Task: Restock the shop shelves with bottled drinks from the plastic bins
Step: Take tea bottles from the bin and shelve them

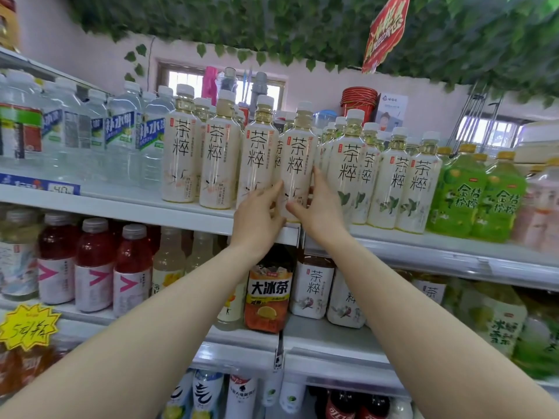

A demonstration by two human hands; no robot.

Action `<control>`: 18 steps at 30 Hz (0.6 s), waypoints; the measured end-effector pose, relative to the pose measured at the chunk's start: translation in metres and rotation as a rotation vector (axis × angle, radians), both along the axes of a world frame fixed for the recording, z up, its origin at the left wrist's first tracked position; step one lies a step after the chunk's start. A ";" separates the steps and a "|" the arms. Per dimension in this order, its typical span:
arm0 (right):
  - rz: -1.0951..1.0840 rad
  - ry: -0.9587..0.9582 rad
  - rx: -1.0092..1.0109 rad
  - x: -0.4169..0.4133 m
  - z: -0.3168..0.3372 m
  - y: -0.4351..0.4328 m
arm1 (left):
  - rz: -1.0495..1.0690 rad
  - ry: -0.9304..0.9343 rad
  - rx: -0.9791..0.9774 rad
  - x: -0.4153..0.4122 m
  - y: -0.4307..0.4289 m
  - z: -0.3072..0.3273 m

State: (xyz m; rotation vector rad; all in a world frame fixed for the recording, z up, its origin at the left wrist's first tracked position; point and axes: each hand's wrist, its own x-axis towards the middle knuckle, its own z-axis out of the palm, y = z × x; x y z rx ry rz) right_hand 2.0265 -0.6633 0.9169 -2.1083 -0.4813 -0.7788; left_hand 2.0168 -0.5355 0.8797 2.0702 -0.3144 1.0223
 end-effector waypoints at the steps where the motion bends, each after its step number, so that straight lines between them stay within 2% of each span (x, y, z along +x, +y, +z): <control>1: -0.006 0.006 -0.001 0.002 0.000 0.001 | 0.007 0.012 0.010 0.000 0.000 0.000; 9: -0.026 0.039 -0.050 0.000 -0.002 -0.002 | 0.020 0.072 0.060 -0.009 0.001 0.003; 13: 0.035 0.034 -0.014 -0.016 -0.008 -0.009 | 0.026 0.034 0.089 -0.025 -0.004 -0.001; 18: 0.075 0.046 0.015 -0.046 -0.020 -0.024 | -0.034 -0.012 0.036 -0.049 -0.016 -0.008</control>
